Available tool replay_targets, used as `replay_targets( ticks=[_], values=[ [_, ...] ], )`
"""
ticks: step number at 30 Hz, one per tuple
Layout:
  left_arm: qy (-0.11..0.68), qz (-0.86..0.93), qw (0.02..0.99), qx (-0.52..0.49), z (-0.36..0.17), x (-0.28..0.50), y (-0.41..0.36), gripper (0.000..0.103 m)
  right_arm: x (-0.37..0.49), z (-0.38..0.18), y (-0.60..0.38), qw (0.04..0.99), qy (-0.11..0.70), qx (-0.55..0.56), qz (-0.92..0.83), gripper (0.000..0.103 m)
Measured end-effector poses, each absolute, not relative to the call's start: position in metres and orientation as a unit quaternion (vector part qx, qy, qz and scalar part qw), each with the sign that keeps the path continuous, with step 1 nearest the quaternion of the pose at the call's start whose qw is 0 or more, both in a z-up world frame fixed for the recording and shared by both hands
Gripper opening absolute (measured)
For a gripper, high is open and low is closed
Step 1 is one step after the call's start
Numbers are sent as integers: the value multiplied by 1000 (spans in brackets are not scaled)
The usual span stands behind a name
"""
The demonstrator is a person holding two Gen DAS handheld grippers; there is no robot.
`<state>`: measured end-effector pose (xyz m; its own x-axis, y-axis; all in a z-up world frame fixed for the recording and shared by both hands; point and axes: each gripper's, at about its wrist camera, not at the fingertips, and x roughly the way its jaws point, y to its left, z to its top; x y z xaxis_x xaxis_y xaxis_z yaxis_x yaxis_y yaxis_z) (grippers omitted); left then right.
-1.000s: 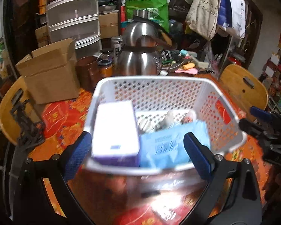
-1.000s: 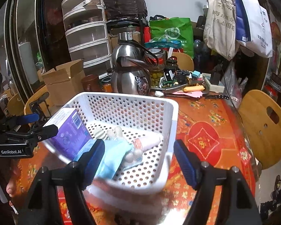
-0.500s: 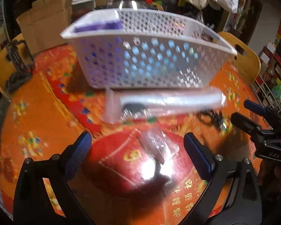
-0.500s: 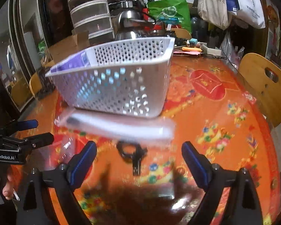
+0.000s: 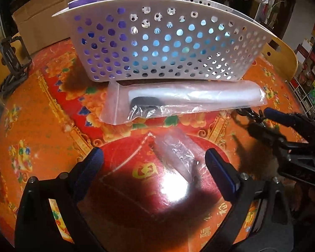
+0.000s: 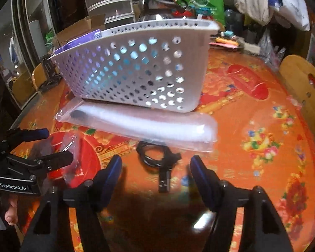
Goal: Organize soft objects
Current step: 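Withdraw the right tool from the basket toward the black cable, then grasp the black cable with the right tool while the left tool grasps the small clear bag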
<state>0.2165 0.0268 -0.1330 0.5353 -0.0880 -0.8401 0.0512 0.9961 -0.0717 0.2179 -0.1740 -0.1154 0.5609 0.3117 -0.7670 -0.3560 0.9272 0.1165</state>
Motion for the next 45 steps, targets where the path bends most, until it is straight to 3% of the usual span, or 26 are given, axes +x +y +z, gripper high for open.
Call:
replay_targets(
  ticks=[6, 11, 13, 15, 17, 19, 21, 45],
  values=[
    [482, -45, 875, -18, -135, 219, 23, 92, 224, -119, -174, 878, 438, -17, 192, 67],
    [482, -45, 875, -12, -140, 220, 18, 92, 227, -120, -170, 878, 438, -28, 190, 57],
    [480, -45, 876, -9, -141, 220, 15, 92, 227, -120, -169, 879, 436, -30, 190, 45],
    [479, -45, 876, -9, -140, 219, 14, 90, 226, -120, -168, 879, 436, -33, 191, 43],
    [479, -46, 877, -10, -140, 219, 12, 77, 226, -120, -168, 879, 436, -36, 190, 43],
    [475, -43, 879, -7, -139, 217, 11, 52, 225, -120, -167, 880, 435, -39, 189, 43],
    [468, -36, 883, 3, -137, 214, 9, 36, 224, -120, -166, 879, 435, -39, 190, 42],
    [424, -41, 904, -29, -110, 181, 30, 35, 183, -95, -184, 899, 386, -8, 207, 40]
  ],
)
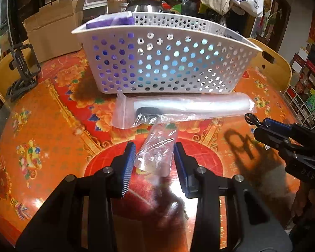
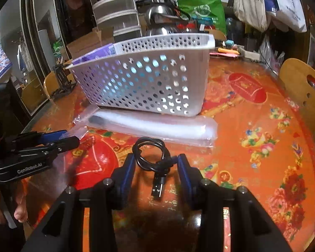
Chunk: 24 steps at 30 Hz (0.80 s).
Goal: Organize soft objects
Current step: 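Grasp the black cable with the right tool while the left tool grasps the small clear bag, then lower the cable into the basket with the right tool while the left tool drops the clear bag in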
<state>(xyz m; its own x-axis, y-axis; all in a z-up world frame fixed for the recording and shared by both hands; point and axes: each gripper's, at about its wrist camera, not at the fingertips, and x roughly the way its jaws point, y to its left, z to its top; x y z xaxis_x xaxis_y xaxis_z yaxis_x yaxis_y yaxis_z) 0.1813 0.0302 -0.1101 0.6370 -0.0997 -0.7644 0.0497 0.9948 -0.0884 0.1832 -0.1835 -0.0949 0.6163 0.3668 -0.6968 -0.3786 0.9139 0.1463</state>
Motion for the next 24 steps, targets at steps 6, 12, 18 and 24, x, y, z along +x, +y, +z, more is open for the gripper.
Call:
replay_targets(
  ticks=[6, 12, 18, 24],
  values=[
    [410, -43, 911, -31, -99, 172, 30, 35, 173, -81, -181, 906, 368, -16, 208, 40],
    [384, -38, 922, -32, -78, 159, 34, 35, 165, -67, -182, 912, 351, -15, 211, 40],
    [365, -40, 929, -37, -61, 149, 39, 35, 160, -51, -184, 917, 335, -12, 214, 40],
    [346, -41, 937, -37, -42, 145, 41, 35, 158, -35, -187, 923, 319, -13, 213, 40]
  ],
)
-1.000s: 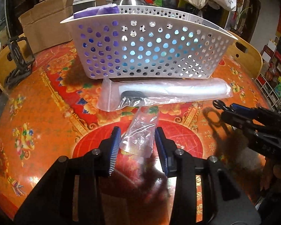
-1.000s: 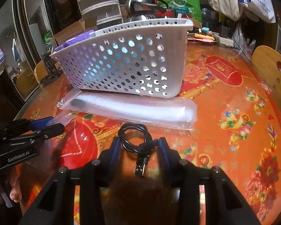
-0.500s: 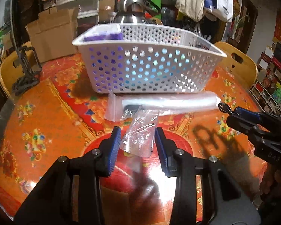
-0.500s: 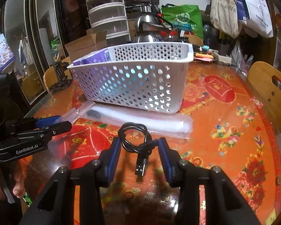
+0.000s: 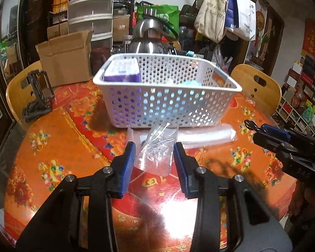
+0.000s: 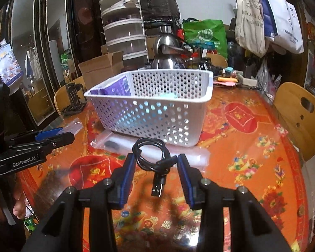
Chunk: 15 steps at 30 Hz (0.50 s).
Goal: Organize soft objects
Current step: 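Lower the cable into the basket with the right tool while the left tool drops the clear bag in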
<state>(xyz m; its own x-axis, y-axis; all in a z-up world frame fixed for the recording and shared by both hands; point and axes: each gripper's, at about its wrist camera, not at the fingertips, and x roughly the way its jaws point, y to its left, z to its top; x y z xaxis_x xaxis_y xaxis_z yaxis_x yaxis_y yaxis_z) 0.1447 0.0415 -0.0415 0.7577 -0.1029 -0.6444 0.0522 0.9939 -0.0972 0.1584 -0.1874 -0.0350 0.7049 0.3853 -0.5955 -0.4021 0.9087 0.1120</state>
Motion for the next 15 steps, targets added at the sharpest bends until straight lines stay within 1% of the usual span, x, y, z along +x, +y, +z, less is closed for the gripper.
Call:
replay_targets(
  ticks=[8, 15],
  values=[
    [320, -45, 946, -35, -2, 149, 47, 35, 166, 0, -186, 933, 292, -22, 210, 40],
    [300, -55, 952, -24, 48, 182, 47, 35, 199, 36, -178, 940, 275, -28, 201, 40]
  ],
)
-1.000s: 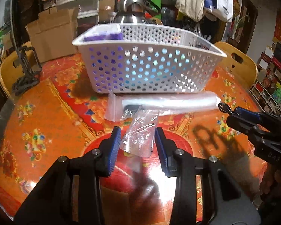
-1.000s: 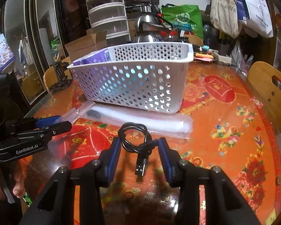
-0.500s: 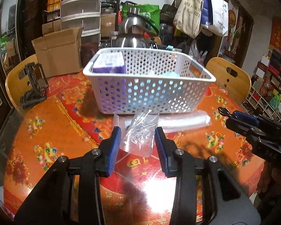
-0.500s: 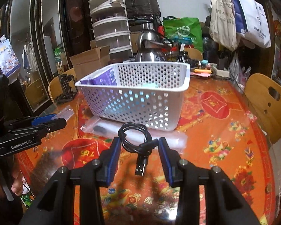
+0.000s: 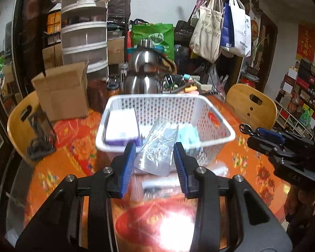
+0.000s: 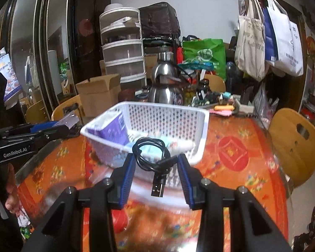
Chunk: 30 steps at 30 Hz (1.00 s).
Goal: Organize soft objects
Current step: 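Lower the cable into the basket with the right tool while the left tool drops the clear bag in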
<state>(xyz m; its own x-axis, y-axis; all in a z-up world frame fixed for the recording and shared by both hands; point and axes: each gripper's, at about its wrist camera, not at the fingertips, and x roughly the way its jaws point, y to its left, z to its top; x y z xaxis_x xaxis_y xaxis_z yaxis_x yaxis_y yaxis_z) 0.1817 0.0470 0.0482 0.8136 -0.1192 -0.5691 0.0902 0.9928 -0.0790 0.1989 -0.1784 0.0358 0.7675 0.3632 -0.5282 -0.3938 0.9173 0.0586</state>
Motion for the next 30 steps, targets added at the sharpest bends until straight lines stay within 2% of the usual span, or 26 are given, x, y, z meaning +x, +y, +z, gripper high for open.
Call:
replay_targets(
  ticks=[5, 11, 20, 30],
  values=[
    [310, -63, 949, -16, 79, 224, 42, 35, 239, 56, -172, 938, 285, -26, 198, 40],
    [343, -64, 937, -16, 89, 294, 33, 35, 301, 54, -164, 933, 316, -20, 169, 40],
    [407, -46, 912, -17, 49, 387, 27, 35, 363, 12, -155, 913, 378, -32, 152, 40],
    [436, -44, 899, -10, 8, 410, 20, 36, 379, -11, -147, 902, 400, -31, 156, 41]
  ],
)
